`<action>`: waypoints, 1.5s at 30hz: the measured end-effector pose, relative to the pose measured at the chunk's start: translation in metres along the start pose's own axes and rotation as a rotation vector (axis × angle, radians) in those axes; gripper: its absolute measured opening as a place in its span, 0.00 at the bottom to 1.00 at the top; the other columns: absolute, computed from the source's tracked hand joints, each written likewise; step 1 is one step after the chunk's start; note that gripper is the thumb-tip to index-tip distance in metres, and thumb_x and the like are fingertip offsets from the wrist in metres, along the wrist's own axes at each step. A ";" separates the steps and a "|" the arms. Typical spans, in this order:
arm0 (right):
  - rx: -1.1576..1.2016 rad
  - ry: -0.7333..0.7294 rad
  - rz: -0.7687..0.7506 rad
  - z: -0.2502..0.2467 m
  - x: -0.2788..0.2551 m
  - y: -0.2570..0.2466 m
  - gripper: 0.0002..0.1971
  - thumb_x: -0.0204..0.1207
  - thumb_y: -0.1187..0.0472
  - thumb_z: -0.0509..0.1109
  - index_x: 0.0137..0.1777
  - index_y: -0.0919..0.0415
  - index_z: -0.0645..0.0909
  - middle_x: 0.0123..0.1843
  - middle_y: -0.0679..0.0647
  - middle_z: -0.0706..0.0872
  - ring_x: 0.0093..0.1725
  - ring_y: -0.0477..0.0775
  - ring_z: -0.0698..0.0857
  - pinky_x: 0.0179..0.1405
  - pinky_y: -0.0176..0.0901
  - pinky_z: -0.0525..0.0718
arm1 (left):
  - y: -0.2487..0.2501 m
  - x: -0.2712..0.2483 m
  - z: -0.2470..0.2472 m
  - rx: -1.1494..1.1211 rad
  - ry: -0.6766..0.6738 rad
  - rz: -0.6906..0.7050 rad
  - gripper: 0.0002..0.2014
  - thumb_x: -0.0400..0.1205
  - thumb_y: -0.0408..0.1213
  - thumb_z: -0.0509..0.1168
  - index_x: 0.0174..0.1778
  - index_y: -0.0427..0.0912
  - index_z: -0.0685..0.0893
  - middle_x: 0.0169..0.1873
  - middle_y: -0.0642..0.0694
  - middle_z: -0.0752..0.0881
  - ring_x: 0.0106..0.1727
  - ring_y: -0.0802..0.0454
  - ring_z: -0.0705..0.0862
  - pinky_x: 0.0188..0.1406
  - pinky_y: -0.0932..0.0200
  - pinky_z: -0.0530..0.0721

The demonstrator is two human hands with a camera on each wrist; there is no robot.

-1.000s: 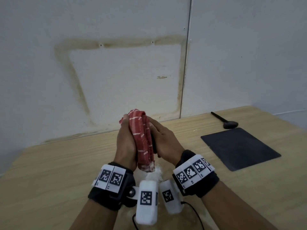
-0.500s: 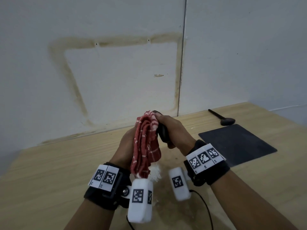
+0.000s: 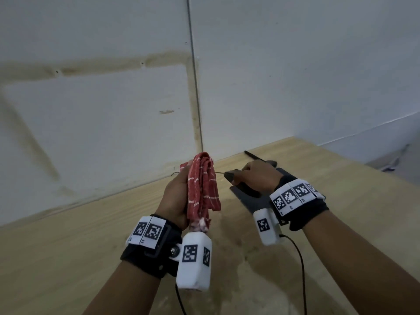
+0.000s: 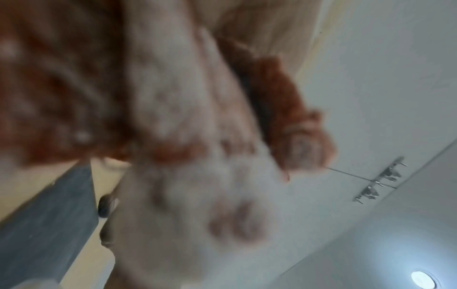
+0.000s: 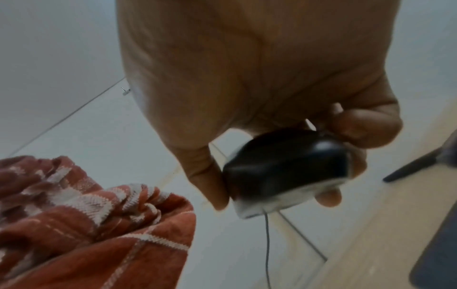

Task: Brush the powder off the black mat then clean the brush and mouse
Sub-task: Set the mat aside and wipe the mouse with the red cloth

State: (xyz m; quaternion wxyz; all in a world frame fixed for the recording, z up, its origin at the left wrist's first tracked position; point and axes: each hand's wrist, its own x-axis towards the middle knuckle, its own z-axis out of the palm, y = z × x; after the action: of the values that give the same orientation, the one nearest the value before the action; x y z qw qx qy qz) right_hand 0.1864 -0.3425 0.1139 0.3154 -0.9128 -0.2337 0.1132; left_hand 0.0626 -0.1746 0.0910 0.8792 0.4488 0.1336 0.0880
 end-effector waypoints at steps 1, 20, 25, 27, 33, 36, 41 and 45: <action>-0.057 -0.020 0.011 -0.003 0.004 0.002 0.21 0.74 0.42 0.71 0.34 0.60 0.86 0.35 0.57 0.87 0.38 0.56 0.85 0.40 0.47 0.78 | -0.001 0.003 0.002 -0.025 -0.010 -0.017 0.20 0.79 0.53 0.72 0.59 0.41 0.89 0.50 0.43 0.88 0.49 0.47 0.87 0.62 0.45 0.83; -0.387 -0.079 0.184 -0.010 0.077 0.070 0.26 0.58 0.40 0.86 0.34 0.51 0.71 0.39 0.49 0.79 0.41 0.54 0.82 0.41 0.45 0.80 | -0.047 0.077 0.038 -0.053 -0.006 -0.106 0.22 0.84 0.55 0.64 0.64 0.41 0.84 0.41 0.42 0.87 0.39 0.46 0.86 0.44 0.50 0.87; -0.394 -0.032 0.154 -0.017 0.098 0.087 0.29 0.61 0.37 0.83 0.48 0.54 0.74 0.47 0.48 0.81 0.49 0.55 0.84 0.44 0.45 0.80 | -0.054 0.111 0.050 -0.037 0.047 -0.089 0.20 0.85 0.53 0.62 0.59 0.40 0.85 0.38 0.41 0.89 0.35 0.45 0.87 0.40 0.51 0.87; -0.312 0.028 0.104 -0.018 0.106 0.094 0.32 0.60 0.35 0.79 0.59 0.52 0.80 0.58 0.46 0.86 0.57 0.55 0.85 0.54 0.48 0.85 | -0.057 0.122 0.051 -0.036 0.062 -0.063 0.17 0.86 0.51 0.62 0.54 0.41 0.85 0.36 0.42 0.89 0.34 0.46 0.87 0.42 0.51 0.86; 0.480 0.122 -0.079 -0.028 0.096 0.086 0.32 0.80 0.31 0.60 0.42 0.60 0.88 0.40 0.53 0.91 0.41 0.53 0.89 0.52 0.54 0.87 | -0.069 0.148 0.055 0.032 0.132 0.030 0.12 0.85 0.47 0.64 0.50 0.42 0.86 0.40 0.41 0.92 0.38 0.44 0.91 0.45 0.45 0.88; 0.631 -0.113 -0.182 -0.034 0.087 0.081 0.30 0.83 0.35 0.58 0.49 0.61 0.87 0.42 0.52 0.92 0.41 0.52 0.91 0.44 0.44 0.88 | -0.071 0.162 0.060 0.101 0.169 0.060 0.18 0.82 0.51 0.68 0.60 0.43 0.86 0.53 0.40 0.92 0.55 0.39 0.91 0.58 0.35 0.86; 0.546 -0.005 -0.198 -0.027 0.109 0.083 0.17 0.76 0.59 0.78 0.64 0.59 0.84 0.56 0.56 0.92 0.55 0.57 0.91 0.62 0.60 0.88 | -0.075 0.179 0.066 0.202 0.102 0.115 0.28 0.73 0.53 0.75 0.67 0.43 0.84 0.59 0.39 0.90 0.59 0.38 0.89 0.59 0.32 0.86; 0.704 0.006 -0.121 -0.025 0.117 0.088 0.15 0.82 0.62 0.71 0.68 0.59 0.82 0.60 0.56 0.90 0.60 0.60 0.89 0.65 0.63 0.86 | -0.079 0.180 0.057 0.202 0.039 0.122 0.27 0.73 0.43 0.74 0.68 0.39 0.83 0.62 0.38 0.89 0.65 0.35 0.86 0.65 0.36 0.84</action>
State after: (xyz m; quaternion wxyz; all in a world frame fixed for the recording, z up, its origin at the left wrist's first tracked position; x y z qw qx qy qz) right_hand 0.3281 -0.3580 0.0713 0.6172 -0.7331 -0.2331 0.1653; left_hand 0.2538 -0.2143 0.0307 0.8199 0.5405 0.1312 0.1360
